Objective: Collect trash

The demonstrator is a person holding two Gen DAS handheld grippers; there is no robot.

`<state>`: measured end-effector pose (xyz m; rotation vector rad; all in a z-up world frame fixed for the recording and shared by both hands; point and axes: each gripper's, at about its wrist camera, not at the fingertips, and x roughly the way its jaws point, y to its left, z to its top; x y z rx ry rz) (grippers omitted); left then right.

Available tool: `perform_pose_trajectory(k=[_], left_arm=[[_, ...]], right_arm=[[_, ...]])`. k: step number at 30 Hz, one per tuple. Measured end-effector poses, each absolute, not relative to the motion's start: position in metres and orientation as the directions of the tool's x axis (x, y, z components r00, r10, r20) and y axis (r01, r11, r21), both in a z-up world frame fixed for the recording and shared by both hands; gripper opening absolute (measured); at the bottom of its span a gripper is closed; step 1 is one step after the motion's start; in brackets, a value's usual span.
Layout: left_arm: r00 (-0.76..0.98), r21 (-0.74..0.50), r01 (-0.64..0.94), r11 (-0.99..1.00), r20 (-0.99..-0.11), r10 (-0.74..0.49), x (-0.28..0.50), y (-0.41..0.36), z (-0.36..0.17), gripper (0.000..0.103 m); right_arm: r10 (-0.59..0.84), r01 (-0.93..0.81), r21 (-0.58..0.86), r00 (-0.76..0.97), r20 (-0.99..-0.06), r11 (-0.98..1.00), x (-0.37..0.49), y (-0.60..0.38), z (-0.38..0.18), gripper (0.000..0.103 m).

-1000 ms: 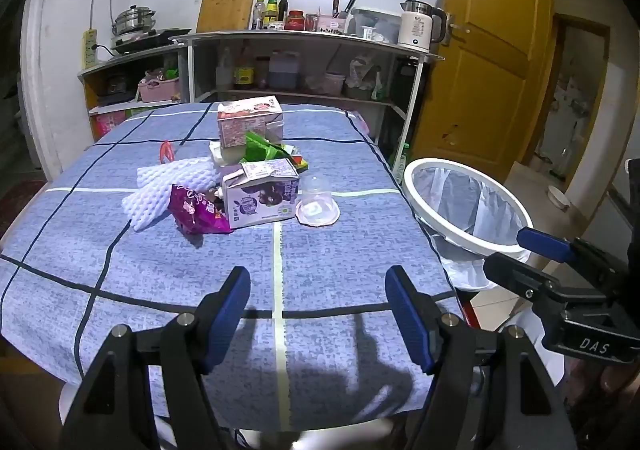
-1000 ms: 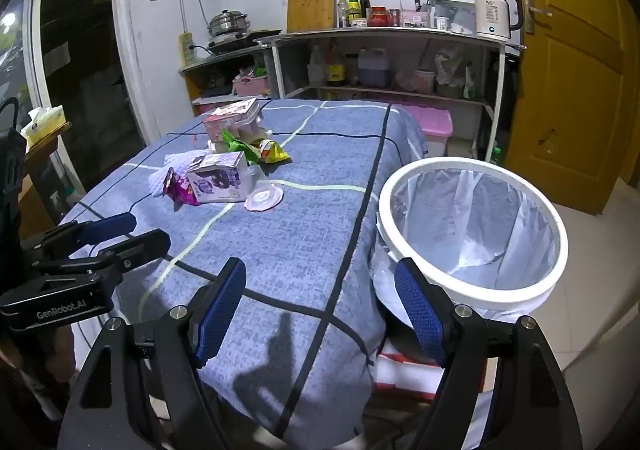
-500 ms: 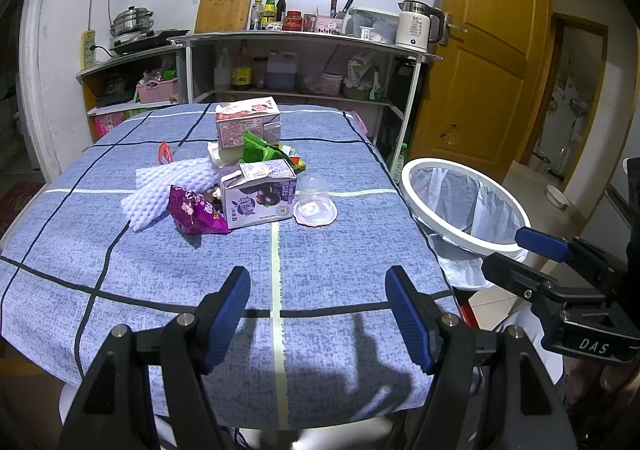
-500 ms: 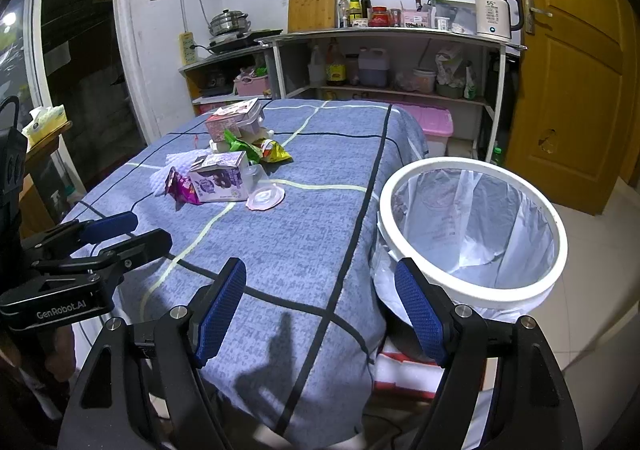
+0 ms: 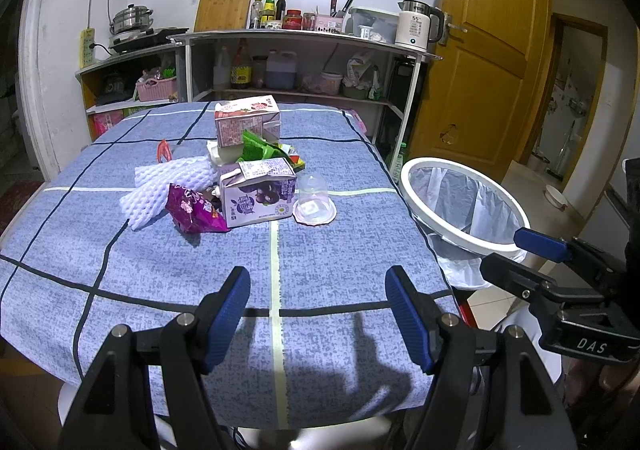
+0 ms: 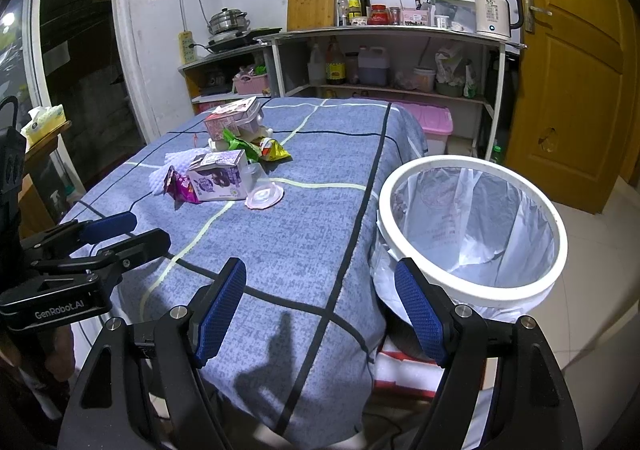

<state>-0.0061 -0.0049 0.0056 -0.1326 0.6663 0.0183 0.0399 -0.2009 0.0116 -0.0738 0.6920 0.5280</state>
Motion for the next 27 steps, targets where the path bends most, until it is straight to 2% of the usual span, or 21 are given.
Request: perform_pose_trajectory(k=[27], left_arm=[[0.786, -0.119, -0.059, 0.991, -0.618, -0.027, -0.006, -0.0038, 0.0054, 0.072]], right_arm=[[0.44, -0.487, 0.109, 0.643, -0.627, 0.867, 0.0404, -0.2015, 0.0105, 0.077]])
